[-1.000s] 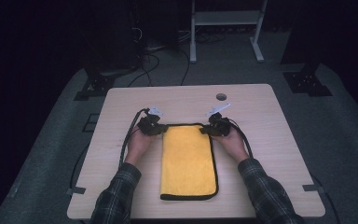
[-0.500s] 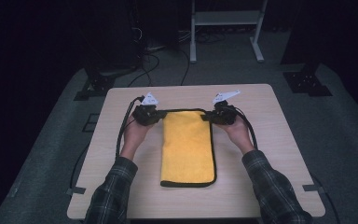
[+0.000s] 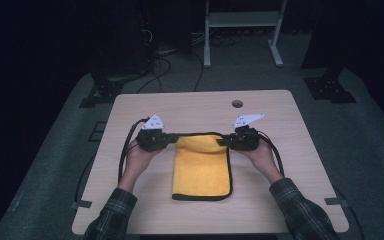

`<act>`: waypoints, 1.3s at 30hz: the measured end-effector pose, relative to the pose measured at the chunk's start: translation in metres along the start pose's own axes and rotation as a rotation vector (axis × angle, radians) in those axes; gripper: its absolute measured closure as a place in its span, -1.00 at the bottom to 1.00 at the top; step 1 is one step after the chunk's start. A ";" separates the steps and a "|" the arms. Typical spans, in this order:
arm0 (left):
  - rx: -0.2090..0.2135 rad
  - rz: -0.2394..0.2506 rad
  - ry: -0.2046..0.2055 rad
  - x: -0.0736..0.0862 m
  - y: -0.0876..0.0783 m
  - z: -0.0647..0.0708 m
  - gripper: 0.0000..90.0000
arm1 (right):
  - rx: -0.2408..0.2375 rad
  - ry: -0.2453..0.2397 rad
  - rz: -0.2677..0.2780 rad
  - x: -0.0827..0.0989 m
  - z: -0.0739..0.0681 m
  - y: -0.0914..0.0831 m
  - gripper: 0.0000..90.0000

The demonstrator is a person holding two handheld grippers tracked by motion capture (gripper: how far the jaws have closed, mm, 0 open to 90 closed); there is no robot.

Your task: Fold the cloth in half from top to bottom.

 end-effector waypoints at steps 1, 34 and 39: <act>0.006 0.003 -0.006 0.002 -0.001 0.003 0.84 | -0.004 -0.001 -0.002 0.003 -0.003 -0.001 0.70; 0.189 -0.156 -0.037 0.066 -0.017 0.099 0.82 | -0.089 -0.034 -0.158 0.085 -0.067 -0.017 0.51; 0.188 -0.170 -0.032 0.070 -0.018 0.103 0.67 | -0.097 -0.008 -0.152 0.084 -0.069 -0.019 0.24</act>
Point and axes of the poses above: each handheld gripper's, and its own axes: y roughly forward along the jaws, x roughly out of its underside, z roughly to its right, the point moved 6 cm from there along y, roughly forward along the jaws, and after that the axes turned 10 degrees about y, right-handed, at the moved point
